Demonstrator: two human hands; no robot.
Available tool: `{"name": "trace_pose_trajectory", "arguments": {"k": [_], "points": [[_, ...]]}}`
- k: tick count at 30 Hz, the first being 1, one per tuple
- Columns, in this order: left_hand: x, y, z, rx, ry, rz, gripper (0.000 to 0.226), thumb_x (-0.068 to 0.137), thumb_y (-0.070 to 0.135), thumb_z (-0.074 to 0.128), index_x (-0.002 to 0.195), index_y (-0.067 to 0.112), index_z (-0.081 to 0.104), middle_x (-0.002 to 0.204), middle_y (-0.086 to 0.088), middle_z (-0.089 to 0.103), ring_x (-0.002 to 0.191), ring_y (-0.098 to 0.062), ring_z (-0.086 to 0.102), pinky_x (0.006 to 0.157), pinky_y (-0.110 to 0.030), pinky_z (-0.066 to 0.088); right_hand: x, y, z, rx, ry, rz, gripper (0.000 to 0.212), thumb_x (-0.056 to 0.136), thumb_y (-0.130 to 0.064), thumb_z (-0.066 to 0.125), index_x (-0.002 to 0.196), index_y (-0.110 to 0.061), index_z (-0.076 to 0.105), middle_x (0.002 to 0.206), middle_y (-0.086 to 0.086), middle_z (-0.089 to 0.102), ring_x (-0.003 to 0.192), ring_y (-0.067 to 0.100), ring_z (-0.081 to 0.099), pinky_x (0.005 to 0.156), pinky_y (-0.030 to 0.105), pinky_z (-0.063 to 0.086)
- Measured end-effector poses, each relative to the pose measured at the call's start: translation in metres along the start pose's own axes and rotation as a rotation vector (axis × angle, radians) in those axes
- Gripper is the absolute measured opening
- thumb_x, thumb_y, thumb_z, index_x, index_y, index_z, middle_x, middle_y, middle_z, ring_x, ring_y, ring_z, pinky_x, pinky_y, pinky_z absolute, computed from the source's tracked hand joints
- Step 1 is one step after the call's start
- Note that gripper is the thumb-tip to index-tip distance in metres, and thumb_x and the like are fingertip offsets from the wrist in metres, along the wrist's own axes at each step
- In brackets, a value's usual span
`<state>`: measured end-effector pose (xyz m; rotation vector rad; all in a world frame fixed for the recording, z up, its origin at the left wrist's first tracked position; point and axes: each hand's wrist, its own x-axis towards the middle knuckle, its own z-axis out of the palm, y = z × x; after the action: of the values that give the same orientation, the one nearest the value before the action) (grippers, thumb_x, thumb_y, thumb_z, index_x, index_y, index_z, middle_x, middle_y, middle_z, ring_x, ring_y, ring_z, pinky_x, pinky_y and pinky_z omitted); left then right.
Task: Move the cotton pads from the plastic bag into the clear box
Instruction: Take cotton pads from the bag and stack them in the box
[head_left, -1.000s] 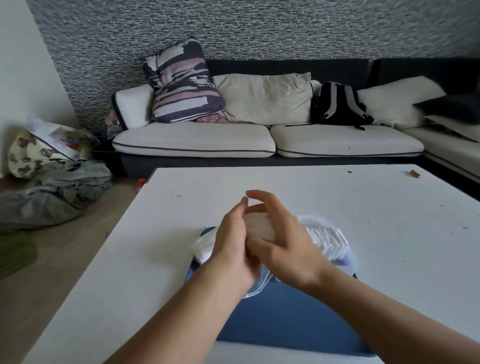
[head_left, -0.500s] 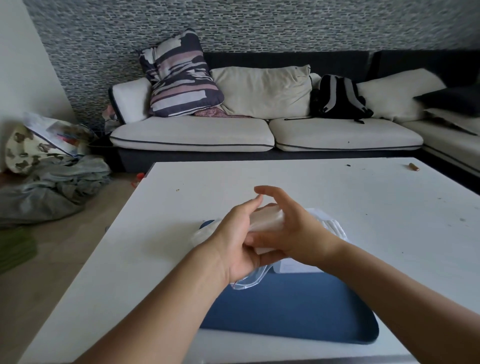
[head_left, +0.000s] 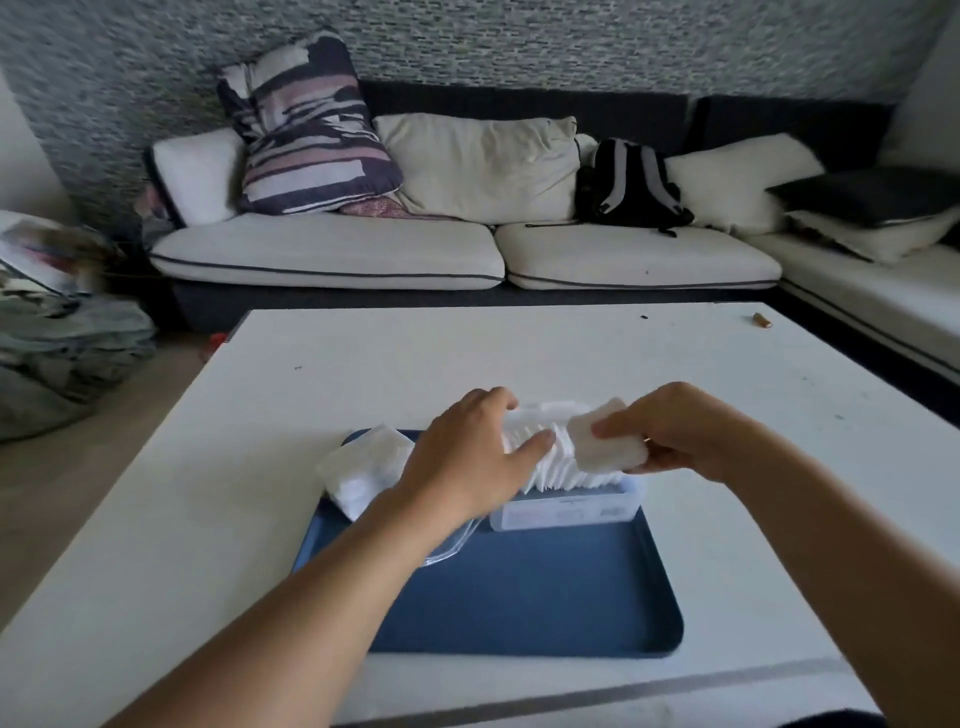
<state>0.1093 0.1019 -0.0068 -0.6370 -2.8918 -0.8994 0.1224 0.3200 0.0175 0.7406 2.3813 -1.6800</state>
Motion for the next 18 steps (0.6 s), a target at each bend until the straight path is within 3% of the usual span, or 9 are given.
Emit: {"name": "trace_pose_trajectory", "arguments": {"k": [4, 6, 8, 11, 14, 16, 18], "points": [[0.004, -0.003, 0.025, 0.277, -0.14, 0.267, 0.046, 0.09, 0.05, 0.063, 0.122, 0.017, 0.06, 0.126, 0.003, 0.061, 0.119, -0.021, 0.054, 0.096, -0.038, 0.048, 0.024, 0.024, 0.0, -0.271, 0.096, 0.096, 0.035, 0.07, -0.017, 0.09, 0.082, 0.007, 0.067, 0.072, 0.02, 0.066, 0.056, 0.028, 0.064, 0.058, 0.033, 0.06], [0.004, 0.001, 0.032, 0.382, -0.191, 0.313, 0.035, 0.091, 0.046, 0.062, 0.109, 0.016, 0.062, 0.115, 0.001, 0.064, 0.112, -0.023, 0.057, 0.092, -0.038, 0.048, 0.031, 0.026, 0.001, -0.455, 0.156, 0.082, 0.045, 0.066, -0.031, 0.092, 0.072, 0.001, 0.06, 0.059, 0.013, 0.055, 0.046, 0.021, 0.049, 0.049, 0.026, 0.043], [0.004, 0.003, 0.038, 0.486, -0.267, 0.32, 0.031, 0.094, 0.046, 0.058, 0.102, 0.017, 0.06, 0.106, 0.0, 0.064, 0.104, -0.025, 0.06, 0.086, -0.036, 0.046, 0.036, 0.026, 0.004, -0.597, 0.214, 0.044, 0.053, 0.062, -0.041, 0.093, 0.075, -0.003, 0.058, 0.063, 0.008, 0.054, 0.051, 0.017, 0.046, 0.047, 0.026, 0.035], [0.002, 0.005, 0.046, 0.588, -0.361, 0.286, 0.023, 0.099, 0.042, 0.052, 0.094, 0.02, 0.051, 0.095, -0.001, 0.058, 0.096, -0.029, 0.061, 0.078, -0.035, 0.036, 0.043, 0.033, 0.014, -0.758, 0.229, -0.012, 0.056, 0.058, -0.045, 0.094, 0.076, -0.008, 0.056, 0.069, 0.002, 0.057, 0.059, 0.015, 0.052, 0.048, 0.026, 0.038], [0.003, 0.007, 0.049, 0.602, -0.333, 0.27, 0.01, 0.099, 0.021, 0.052, 0.09, 0.023, 0.048, 0.094, -0.003, 0.063, 0.083, -0.028, 0.058, 0.078, -0.034, 0.039, 0.046, 0.038, 0.024, -0.899, 0.26, -0.087, 0.05, 0.061, -0.033, 0.094, 0.067, -0.012, 0.049, 0.065, 0.002, 0.056, 0.064, 0.021, 0.057, 0.046, 0.024, 0.036], [0.004, 0.006, 0.05, 0.62, -0.314, 0.26, 0.022, 0.091, 0.001, 0.051, 0.082, 0.021, 0.046, 0.074, 0.0, 0.052, 0.066, -0.024, 0.047, 0.072, -0.033, 0.034, 0.048, 0.041, 0.027, -0.959, 0.304, -0.142, 0.037, 0.065, -0.016, 0.087, 0.066, -0.013, 0.05, 0.066, 0.002, 0.056, 0.059, 0.019, 0.055, 0.043, 0.022, 0.033], [0.006, 0.004, 0.051, 0.61, -0.306, 0.261, 0.032, 0.088, -0.004, 0.052, 0.07, 0.02, 0.039, 0.065, 0.002, 0.04, 0.055, -0.019, 0.037, 0.07, -0.033, 0.031, 0.051, 0.046, 0.029, -1.03, 0.35, -0.173, 0.027, 0.068, -0.01, 0.078, 0.069, -0.013, 0.051, 0.068, 0.002, 0.056, 0.056, 0.016, 0.05, 0.044, 0.022, 0.032]]}}
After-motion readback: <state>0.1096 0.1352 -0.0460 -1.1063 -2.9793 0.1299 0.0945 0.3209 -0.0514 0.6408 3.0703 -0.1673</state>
